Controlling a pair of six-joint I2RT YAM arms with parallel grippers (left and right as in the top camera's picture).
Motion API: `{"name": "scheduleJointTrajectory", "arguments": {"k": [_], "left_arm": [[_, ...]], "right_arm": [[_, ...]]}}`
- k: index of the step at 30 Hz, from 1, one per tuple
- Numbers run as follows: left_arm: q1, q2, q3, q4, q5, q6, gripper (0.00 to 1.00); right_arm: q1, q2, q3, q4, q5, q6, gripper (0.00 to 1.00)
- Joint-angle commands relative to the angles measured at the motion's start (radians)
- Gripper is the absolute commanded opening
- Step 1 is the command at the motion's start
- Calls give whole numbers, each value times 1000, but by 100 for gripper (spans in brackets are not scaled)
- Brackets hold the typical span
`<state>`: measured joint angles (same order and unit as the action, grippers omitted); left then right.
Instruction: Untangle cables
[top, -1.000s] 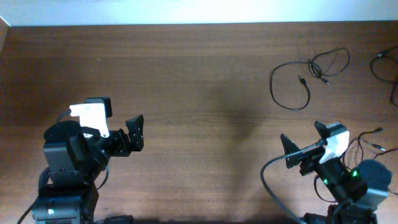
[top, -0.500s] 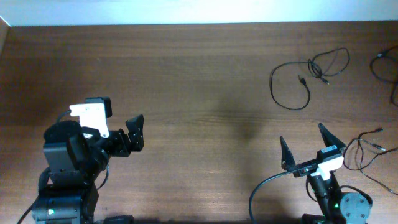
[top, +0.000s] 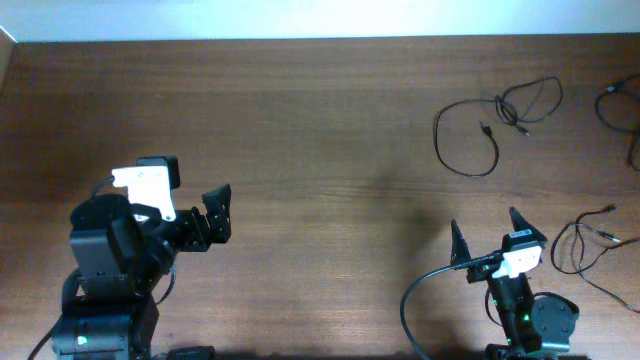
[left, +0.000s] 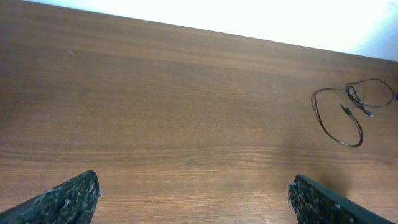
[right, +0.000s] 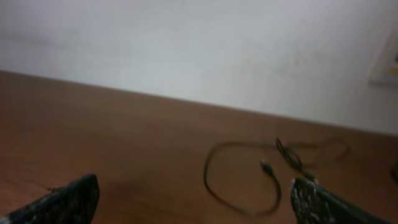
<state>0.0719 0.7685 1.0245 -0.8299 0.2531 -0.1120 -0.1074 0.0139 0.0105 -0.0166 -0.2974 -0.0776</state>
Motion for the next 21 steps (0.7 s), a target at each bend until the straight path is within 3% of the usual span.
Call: {"name": "scheduleJointTrajectory", "arguments": {"k": [1,6,21], "left_arm": [[-5,-2,5,2,-7,16,99],[-5,-2,5,2,-7,16,99],[-5,-2,5,2,-7,16,99]], "right_arm": [[7,-11,-5,-48,106,6,98],[7,-11,-5,-58,210,6,98],[7,-11,-5,-59,239,6,98]]}}
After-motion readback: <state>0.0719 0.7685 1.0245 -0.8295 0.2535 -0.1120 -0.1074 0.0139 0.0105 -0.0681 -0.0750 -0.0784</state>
